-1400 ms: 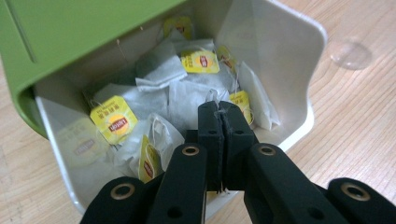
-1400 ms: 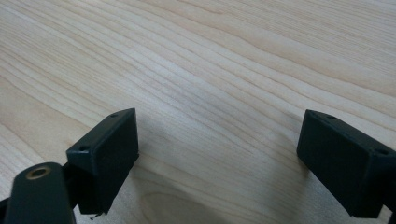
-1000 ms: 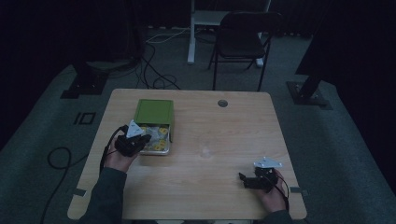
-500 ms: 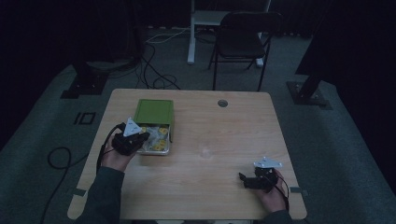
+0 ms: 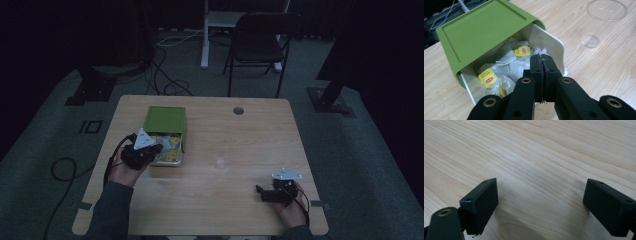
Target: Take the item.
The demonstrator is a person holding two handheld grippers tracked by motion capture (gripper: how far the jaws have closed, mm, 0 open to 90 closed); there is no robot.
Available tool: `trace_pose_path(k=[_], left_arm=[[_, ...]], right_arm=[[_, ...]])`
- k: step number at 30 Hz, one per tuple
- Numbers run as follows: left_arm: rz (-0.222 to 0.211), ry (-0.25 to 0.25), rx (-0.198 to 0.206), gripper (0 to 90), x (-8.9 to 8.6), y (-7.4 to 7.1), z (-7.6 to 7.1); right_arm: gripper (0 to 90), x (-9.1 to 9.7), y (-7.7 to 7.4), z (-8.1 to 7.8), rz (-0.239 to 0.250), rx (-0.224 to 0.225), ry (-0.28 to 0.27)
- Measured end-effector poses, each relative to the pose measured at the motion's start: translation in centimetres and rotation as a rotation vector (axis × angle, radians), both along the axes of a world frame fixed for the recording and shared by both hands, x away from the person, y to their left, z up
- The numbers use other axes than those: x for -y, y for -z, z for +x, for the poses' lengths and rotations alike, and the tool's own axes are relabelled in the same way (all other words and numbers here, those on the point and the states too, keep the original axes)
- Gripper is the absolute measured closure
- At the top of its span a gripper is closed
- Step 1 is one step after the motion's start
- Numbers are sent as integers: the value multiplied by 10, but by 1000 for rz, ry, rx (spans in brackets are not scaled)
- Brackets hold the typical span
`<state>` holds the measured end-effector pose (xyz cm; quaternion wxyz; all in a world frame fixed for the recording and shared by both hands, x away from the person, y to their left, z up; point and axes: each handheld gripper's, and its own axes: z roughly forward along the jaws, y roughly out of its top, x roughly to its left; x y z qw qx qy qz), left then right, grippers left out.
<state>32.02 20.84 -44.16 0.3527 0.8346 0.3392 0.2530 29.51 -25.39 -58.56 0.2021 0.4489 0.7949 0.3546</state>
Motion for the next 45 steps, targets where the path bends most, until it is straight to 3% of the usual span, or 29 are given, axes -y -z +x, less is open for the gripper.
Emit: trace_pose_path(k=[19, 45], left_arm=[[10, 83, -3, 893, 23, -8, -10], [3, 160, -9, 894, 48, -15, -8]], right_arm=[[124, 0, 0, 0, 0, 1, 0], [124, 0, 0, 0, 0, 0, 0]])
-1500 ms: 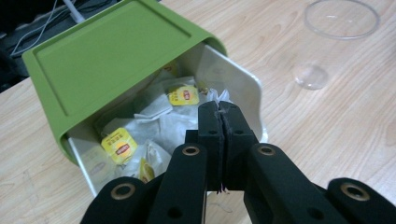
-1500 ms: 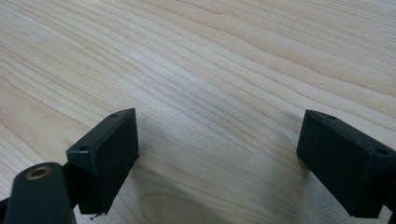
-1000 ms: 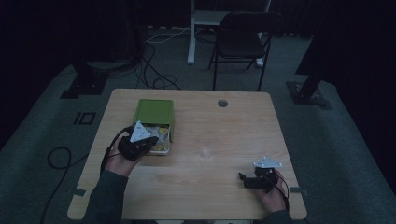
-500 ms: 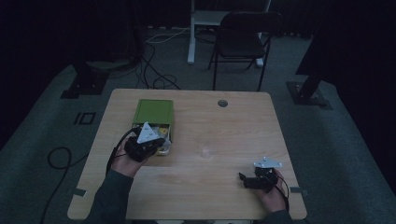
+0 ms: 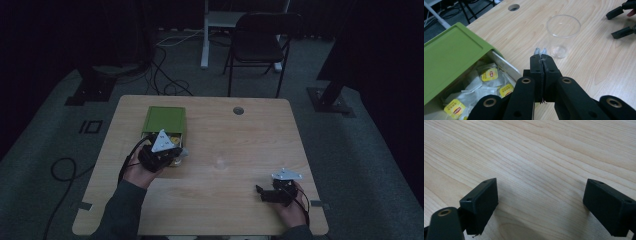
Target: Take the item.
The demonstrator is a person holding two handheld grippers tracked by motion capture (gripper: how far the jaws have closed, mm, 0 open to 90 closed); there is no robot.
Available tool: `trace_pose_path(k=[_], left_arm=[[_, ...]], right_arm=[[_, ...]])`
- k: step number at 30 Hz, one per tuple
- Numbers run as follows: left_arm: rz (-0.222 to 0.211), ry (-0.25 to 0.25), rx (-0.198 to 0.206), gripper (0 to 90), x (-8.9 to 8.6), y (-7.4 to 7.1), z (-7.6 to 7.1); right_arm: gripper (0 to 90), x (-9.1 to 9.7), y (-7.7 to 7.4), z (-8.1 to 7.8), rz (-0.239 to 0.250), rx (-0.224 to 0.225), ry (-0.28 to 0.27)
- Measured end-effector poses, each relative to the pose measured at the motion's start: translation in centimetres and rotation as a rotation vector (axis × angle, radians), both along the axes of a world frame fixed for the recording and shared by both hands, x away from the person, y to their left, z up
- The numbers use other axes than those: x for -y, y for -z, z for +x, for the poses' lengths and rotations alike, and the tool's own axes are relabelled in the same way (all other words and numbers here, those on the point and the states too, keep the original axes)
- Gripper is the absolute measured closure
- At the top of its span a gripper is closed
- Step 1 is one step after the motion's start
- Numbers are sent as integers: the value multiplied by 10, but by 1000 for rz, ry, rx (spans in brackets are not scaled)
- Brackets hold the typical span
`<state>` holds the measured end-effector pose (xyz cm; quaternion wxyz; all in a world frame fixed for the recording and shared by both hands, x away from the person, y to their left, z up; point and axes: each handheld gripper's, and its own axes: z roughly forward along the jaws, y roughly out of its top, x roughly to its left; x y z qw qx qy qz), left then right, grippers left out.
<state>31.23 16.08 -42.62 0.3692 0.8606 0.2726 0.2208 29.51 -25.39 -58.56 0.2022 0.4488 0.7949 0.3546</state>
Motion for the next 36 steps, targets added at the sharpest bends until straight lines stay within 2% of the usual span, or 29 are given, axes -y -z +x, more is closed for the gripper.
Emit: trace_pose_path(k=[20, 36], left_arm=[[-4, 24, -1, 893, 10, -5, 7], [-5, 48, -5, 894, 23, -8, 16]], right_arm=[[123, 0, 0, 0, 0, 0, 0], [124, 0, 0, 0, 0, 0, 0]])
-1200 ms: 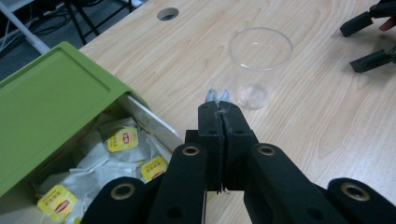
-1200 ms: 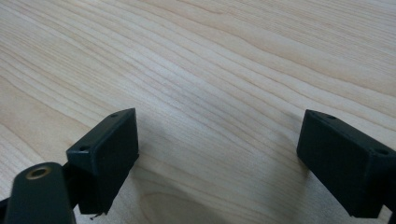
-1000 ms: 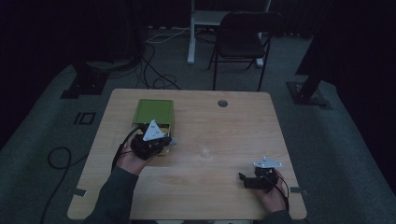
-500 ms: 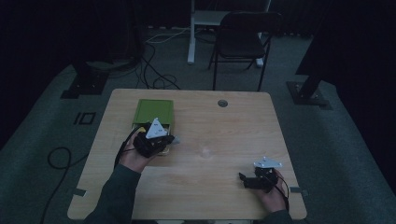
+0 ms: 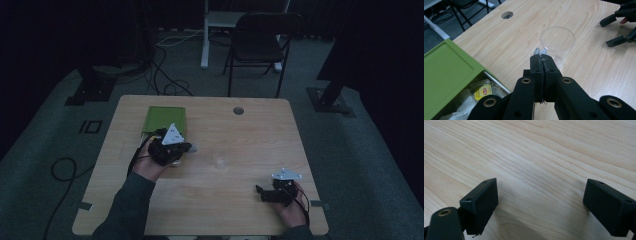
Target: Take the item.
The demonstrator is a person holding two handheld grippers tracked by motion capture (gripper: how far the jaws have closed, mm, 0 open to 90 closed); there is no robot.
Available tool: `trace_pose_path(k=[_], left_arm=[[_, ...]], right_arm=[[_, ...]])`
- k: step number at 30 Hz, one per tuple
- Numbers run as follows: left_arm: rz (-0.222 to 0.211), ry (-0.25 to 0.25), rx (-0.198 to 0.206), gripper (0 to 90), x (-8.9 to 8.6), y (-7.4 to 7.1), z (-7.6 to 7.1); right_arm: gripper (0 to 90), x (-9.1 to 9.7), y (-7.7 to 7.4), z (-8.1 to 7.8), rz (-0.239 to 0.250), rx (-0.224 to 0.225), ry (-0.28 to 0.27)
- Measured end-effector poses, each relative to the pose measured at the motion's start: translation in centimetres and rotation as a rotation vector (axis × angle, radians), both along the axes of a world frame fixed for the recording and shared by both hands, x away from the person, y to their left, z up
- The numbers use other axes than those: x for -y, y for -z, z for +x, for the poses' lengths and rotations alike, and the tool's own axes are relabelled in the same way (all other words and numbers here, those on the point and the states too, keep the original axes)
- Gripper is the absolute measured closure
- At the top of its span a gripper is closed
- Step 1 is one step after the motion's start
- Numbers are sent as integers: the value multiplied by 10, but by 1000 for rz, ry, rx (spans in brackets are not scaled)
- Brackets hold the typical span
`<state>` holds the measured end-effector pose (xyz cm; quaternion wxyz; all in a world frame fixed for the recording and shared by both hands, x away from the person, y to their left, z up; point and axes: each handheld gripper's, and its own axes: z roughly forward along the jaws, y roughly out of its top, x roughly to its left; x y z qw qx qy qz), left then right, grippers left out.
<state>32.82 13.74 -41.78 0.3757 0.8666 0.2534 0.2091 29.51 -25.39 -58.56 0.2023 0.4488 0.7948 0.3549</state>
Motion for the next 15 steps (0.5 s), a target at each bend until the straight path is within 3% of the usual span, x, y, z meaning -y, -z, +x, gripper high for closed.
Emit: trace_pose_path(k=[15], left_arm=[[-5, 20, -7, 895, 14, -4, 10]], right_arm=[[123, 0, 0, 0, 0, 0, 0]])
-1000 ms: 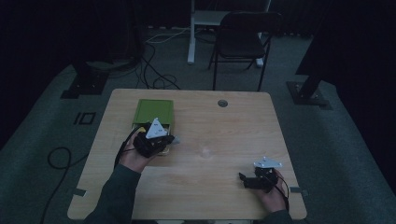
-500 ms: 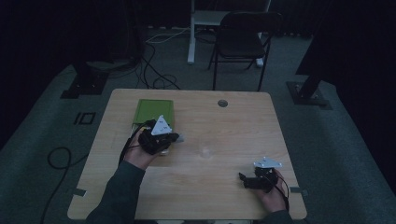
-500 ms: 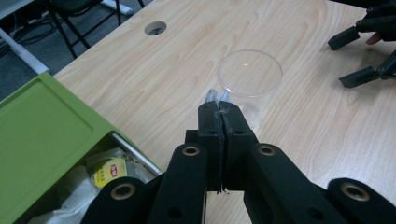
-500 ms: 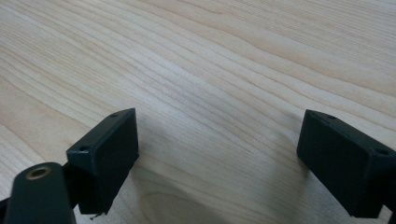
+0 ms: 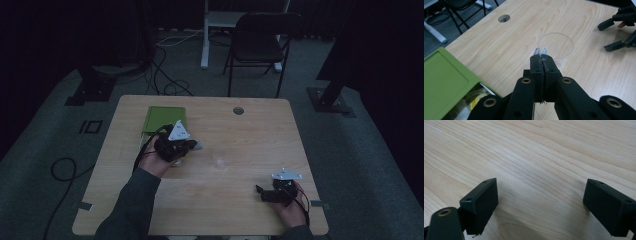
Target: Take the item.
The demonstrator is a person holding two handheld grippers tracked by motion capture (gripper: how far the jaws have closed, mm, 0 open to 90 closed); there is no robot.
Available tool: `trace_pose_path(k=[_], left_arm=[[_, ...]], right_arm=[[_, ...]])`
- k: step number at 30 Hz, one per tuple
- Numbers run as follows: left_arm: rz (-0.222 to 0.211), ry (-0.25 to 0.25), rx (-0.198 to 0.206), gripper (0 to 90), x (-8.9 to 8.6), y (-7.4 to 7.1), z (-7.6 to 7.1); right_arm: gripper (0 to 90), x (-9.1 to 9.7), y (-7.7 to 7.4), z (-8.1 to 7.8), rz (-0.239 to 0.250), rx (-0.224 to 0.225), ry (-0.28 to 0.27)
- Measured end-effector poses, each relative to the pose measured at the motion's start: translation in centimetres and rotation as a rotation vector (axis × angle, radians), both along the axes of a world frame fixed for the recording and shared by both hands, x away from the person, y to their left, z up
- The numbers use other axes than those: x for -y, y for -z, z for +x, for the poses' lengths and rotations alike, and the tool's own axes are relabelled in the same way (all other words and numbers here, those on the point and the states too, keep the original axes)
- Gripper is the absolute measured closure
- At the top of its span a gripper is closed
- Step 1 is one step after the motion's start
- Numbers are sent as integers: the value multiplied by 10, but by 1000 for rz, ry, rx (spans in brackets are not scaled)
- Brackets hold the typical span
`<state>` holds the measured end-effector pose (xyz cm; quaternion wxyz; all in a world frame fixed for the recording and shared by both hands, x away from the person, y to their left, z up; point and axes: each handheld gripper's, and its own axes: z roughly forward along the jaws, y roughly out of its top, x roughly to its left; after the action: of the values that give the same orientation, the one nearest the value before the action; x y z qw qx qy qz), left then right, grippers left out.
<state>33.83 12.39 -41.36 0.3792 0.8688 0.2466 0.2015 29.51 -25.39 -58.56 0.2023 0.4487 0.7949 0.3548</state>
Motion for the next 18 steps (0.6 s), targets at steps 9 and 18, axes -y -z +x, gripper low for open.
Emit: trace_pose_path(k=[9, 18], left_arm=[[5, 15, 2, 895, 9, -5, 5], [8, 22, 3, 895, 15, -7, 11]], right_arm=[[124, 0, 0, 0, 0, 0, 0], [124, 0, 0, 0, 0, 0, 0]])
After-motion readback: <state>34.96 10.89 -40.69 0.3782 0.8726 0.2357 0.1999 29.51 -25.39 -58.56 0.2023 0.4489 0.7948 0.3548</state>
